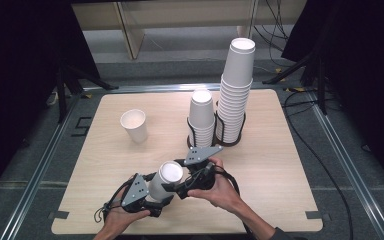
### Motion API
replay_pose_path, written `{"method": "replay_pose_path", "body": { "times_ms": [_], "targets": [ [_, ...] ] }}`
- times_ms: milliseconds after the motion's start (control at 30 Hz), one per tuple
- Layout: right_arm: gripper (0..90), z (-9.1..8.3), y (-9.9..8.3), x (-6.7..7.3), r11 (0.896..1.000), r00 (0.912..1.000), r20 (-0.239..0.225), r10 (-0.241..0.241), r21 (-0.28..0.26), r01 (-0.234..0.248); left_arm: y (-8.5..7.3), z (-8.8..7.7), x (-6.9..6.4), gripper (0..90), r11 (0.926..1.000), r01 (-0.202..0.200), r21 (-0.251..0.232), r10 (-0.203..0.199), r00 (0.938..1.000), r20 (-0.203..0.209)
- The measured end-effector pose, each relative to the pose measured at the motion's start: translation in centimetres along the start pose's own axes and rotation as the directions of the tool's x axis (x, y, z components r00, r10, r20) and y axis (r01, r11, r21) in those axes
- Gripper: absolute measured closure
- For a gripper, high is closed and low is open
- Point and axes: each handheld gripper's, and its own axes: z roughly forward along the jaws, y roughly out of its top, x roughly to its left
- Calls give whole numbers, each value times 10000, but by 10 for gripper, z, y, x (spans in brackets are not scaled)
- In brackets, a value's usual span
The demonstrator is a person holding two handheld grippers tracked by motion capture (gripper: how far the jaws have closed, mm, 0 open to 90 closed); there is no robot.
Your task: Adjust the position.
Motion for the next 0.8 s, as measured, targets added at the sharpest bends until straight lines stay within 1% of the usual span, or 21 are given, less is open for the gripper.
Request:
{"method": "replay_pose_path", "body": {
  "times_ms": [67, 100, 133, 167, 200, 233, 267, 300, 333, 367, 400, 433, 467, 500, 533, 600, 667, 700, 733, 767, 800],
  "targets": [
    [179, -2, 0, 0, 9999, 10000, -2, 71, 140, -71, 0, 0, -1, 137, 9993, -330, 177, 331, 9994, -75],
    [180, -2, 0, -1, 9997, 9999, -102, 65, 248, -62, 0, 1, -2, 137, 9993, -334, 181, 335, 9994, -39],
    [182, -2, 0, -1, 9995, 9999, -124, 67, 313, -63, 1, -1, -1, 138, 9972, -566, 490, 571, 9983, -84],
    [184, -2, 0, -1, 9993, 9999, -115, 79, 353, -75, 1, 0, -3, 138, 9976, -545, 425, 550, 9984, -109],
    [187, -2, -1, -1, 9986, 9998, -179, 99, 513, -90, 2, -1, -2, 139, 9948, -784, 646, 788, 9969, -41],
    [192, -2, -1, -1, 9983, 9997, -203, 105, 584, -93, 2, 0, -2, 139, 9945, -822, 646, 826, 9966, -49],
    [197, -2, -1, -1, 9981, 9996, -256, 131, 599, -115, 2, -2, -3, 139, 9924, -933, 799, 946, 9954, -128],
    [200, -1, -2, 1, 9974, 9991, -288, 299, 671, -280, 2, -2, -3, 140, 9922, -933, 827, 945, 9955, -107],
    [208, -1, -2, 0, 9973, 9993, -329, 189, 711, -165, 3, -3, -3, 140, 9913, -955, 907, 964, 9953, -53],
    [219, 0, -2, 0, 9975, 9993, -350, 153, 688, -128, 2, -1, -4, 140, 9920, -999, 773, 1005, 9949, -38],
    [219, 0, -2, 0, 9976, 9990, -409, 153, 674, -125, 3, -2, -4, 140, 9904, -1056, 896, 1066, 9943, -61],
    [220, 0, -2, 0, 9969, 9990, -427, 156, 779, -122, 3, -2, -4, 140, 9904, -1059, 890, 1066, 9943, -37],
    [222, 0, -2, 0, 9970, 9990, -434, 115, 774, -81, 3, -2, -4, 140, 9904, -1058, 894, 1063, 9943, -14],
    [224, 0, -2, 0, 9969, 9988, -455, 154, 781, -118, 3, -2, -4, 139, 9907, -1052, 862, 1058, 9944, -30],
    [226, 0, -2, 0, 9970, 9988, -456, 161, 766, -125, 2, -2, -3, 137, 9909, -1074, 810, 1069, 9942, 109],
    [234, -1, -2, 0, 9972, 9986, -486, 201, 730, -165, 2, -2, -3, 122, 9926, -1006, 684, 998, 9949, 139],
    [243, -3, -1, 0, 9975, 9986, -487, 214, 688, -181, 1, -2, -3, 85, 9959, -760, 494, 750, 9969, 221],
    [247, -4, 0, 0, 9975, 9983, -504, 299, 655, -265, 0, -2, -3, 67, 9976, -655, 244, 650, 9977, 188],
    [249, -4, 0, -1, 9981, 9981, -534, 320, 540, -291, 0, -1, -2, 55, 9984, -565, -33, 566, 9980, 273],
    [251, -5, 1, -1, 9980, 9974, -564, 458, 468, -432, -1, -1, -2, 46, 9985, -416, -352, 423, 9989, 204],
    [252, -7, 1, -2, 9982, 9971, -571, 511, 345, -491, 0, -3, -2, 40, 9986, -357, -380, 363, 9992, 151]
  ]
}}
